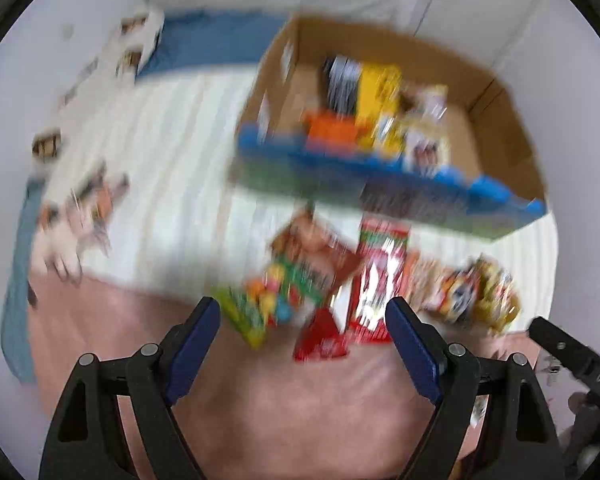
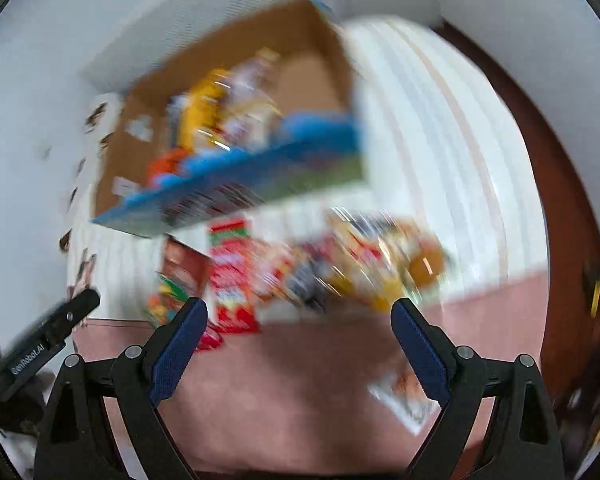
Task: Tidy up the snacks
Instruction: 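Grasp the cookie packet with the right tool while the left tool grasps the green candy bag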
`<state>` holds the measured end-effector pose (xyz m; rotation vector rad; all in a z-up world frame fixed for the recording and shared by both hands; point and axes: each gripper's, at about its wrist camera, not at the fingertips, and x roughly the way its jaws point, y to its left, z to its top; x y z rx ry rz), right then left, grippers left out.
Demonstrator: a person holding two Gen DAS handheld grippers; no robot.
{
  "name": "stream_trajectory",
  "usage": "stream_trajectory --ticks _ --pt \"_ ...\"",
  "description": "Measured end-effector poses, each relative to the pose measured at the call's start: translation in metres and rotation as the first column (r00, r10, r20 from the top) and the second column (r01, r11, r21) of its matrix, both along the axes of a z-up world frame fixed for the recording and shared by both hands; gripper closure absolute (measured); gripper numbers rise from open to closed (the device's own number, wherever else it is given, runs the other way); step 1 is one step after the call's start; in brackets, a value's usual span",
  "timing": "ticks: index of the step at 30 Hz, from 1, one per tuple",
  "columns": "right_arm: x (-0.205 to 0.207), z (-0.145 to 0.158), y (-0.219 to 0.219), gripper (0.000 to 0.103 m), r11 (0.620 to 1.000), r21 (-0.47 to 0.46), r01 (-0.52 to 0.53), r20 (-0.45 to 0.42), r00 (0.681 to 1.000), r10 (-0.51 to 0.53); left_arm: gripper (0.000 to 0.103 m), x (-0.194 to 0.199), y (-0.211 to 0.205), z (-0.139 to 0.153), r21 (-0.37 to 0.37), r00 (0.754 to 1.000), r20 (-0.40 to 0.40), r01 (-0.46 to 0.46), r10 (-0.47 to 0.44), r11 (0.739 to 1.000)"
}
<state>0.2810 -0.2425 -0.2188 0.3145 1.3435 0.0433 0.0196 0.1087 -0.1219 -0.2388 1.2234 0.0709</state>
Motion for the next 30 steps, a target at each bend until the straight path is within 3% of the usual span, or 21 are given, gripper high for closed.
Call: stream_trajectory --ticks 5,9,14,15,16,18,22,26,28,30 --pt "-0.027 -0.047 -0.059 0.008 0.984 0.028 0.177 -0.123 0.977 -0.173 0.019 -0.015 0.0 -0.053 -0.017 0.994 -0.111 -0.027 0.025 0.999" --pt "-0.049 -0.087 -0.086 0.008 0.958 0.047 0.284 -0.23 0.936 -0.267 0.018 -0.025 -0.001 -0.078 -0.012 0.986 -0.166 -0.035 0.032 0.999" --pt "-0.055 -0.123 -0.091 0.009 0.938 0.054 0.342 -0.278 0.908 -0.315 0.018 -0.037 0.002 -0.094 -0.003 0.979 -0.2 -0.04 0.038 0.999" --pt "-0.054 -0.127 -0.09 0.017 0.938 0.03 0.346 -0.264 0.907 -0.327 0.018 -0.039 0.004 -0.094 0.0 0.979 -0.199 -0.044 0.043 0.999" --pt "-0.052 -0.127 -0.087 0.031 0.942 0.006 0.337 -0.249 0.913 -0.325 0.018 -0.041 0.007 -0.094 0.001 0.979 -0.199 -0.049 0.048 0.999" --pt "-0.047 -0.125 -0.077 0.039 0.959 -0.03 0.283 -0.209 0.936 -0.283 0.018 -0.044 0.016 -0.093 -0.002 0.978 -0.197 -0.067 0.066 0.998" --pt "-0.029 -0.118 -0.037 0.042 0.994 -0.019 0.106 -0.174 0.979 -0.108 0.019 -0.046 0.032 -0.09 0.007 0.98 -0.181 -0.083 0.083 0.997" --pt "-0.014 -0.122 0.015 0.042 0.995 -0.019 -0.1 -0.192 0.977 0.095 0.019 -0.024 0.039 -0.089 0.023 0.984 -0.175 0.029 -0.025 0.999" --pt "-0.009 -0.125 0.032 0.042 0.988 -0.028 -0.152 -0.202 0.969 0.143 0.019 -0.008 0.03 -0.09 0.088 0.979 -0.174 0.125 -0.109 0.988" --pt "-0.003 -0.128 0.047 0.042 0.98 -0.044 -0.197 -0.213 0.96 0.183 0.019 0.007 0.018 -0.096 0.177 0.962 -0.188 0.23 -0.196 0.957"
